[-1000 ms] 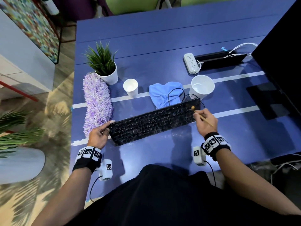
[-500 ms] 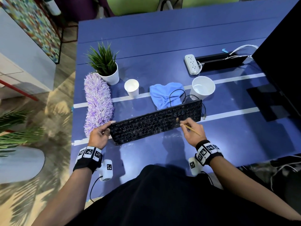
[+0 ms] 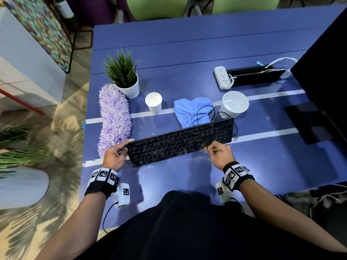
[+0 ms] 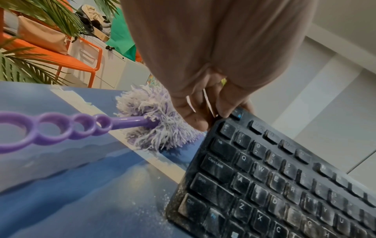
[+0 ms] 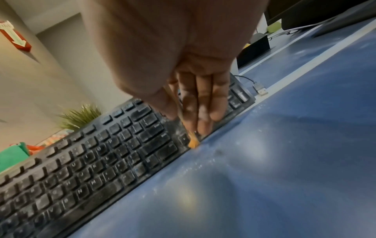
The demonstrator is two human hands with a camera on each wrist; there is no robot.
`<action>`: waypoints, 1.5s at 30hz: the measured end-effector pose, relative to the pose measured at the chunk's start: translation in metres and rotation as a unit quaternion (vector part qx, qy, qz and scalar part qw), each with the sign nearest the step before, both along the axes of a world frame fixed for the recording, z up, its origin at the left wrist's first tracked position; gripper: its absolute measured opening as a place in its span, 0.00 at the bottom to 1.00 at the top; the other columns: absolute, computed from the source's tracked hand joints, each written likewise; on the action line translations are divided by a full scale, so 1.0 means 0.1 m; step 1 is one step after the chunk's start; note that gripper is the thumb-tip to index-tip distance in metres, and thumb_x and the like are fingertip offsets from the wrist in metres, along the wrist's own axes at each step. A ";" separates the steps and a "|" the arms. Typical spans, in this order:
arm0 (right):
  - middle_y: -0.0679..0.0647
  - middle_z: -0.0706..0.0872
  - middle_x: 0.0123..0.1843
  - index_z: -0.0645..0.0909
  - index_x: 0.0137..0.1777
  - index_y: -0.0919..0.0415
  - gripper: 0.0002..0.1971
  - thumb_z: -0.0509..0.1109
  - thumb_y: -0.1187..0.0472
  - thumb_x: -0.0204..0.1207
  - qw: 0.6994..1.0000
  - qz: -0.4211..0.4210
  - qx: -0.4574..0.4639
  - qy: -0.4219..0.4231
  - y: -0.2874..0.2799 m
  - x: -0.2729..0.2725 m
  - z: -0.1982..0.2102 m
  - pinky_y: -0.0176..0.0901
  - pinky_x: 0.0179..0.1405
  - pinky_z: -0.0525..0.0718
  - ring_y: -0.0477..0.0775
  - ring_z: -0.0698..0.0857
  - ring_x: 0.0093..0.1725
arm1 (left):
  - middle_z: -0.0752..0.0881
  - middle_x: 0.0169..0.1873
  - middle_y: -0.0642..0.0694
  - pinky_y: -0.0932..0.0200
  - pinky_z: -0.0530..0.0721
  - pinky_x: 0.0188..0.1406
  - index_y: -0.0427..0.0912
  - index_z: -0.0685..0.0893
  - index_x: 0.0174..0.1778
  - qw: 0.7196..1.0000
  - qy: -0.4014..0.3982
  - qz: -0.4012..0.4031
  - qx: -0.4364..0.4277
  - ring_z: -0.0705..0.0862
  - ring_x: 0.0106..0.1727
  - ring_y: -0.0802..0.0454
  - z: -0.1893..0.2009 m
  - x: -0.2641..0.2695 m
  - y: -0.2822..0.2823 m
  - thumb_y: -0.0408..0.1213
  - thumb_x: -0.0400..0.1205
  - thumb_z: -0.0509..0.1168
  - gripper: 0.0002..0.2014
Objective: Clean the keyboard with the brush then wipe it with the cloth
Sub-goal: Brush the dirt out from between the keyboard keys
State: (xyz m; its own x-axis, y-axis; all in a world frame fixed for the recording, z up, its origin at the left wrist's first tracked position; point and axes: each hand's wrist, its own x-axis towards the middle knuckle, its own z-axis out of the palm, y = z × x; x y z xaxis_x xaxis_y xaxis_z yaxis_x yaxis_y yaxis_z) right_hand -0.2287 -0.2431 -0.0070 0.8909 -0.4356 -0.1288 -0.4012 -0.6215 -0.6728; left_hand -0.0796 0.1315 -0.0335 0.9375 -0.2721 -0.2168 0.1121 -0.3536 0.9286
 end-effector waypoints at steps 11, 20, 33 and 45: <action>0.46 0.85 0.37 0.79 0.45 0.56 0.02 0.66 0.62 0.79 0.994 -0.037 0.008 -0.099 0.16 0.07 0.15 0.28 0.33 0.78 0.41 0.82 0.33 | 0.88 0.52 0.71 0.45 0.70 0.80 0.73 0.87 0.54 1.000 -0.008 -0.007 -0.001 0.82 0.69 0.51 0.03 0.00 0.00 0.20 0.85 0.59 0.33; 0.46 0.87 0.40 0.79 0.45 0.57 0.02 0.67 0.62 0.79 0.996 -0.012 0.004 -0.088 0.22 0.08 0.16 0.27 0.35 0.77 0.37 0.82 0.34 | 0.88 0.49 0.75 0.55 0.70 0.78 0.62 0.86 0.57 1.000 -0.011 -0.006 -0.009 0.82 0.68 0.51 0.08 -0.03 -0.03 0.18 0.84 0.58 0.28; 0.45 0.85 0.41 0.79 0.48 0.56 0.03 0.65 0.59 0.81 0.994 -0.080 -0.027 -0.073 -0.10 -0.03 0.18 0.33 0.39 0.76 0.46 0.82 0.36 | 0.86 0.51 0.76 0.47 0.68 0.81 0.78 0.86 0.52 1.000 -0.016 -0.008 0.011 0.80 0.70 0.51 0.06 -0.01 0.00 0.20 0.85 0.60 0.35; 0.49 0.88 0.36 0.78 0.39 0.53 0.07 0.67 0.64 0.76 0.995 -0.095 0.001 -0.007 -0.22 -0.04 -0.07 0.41 0.44 0.87 0.53 0.86 0.36 | 0.87 0.53 0.74 0.46 0.68 0.81 0.79 0.85 0.53 0.999 -0.023 -0.012 0.037 0.80 0.70 0.53 0.03 -0.02 0.01 0.21 0.84 0.60 0.36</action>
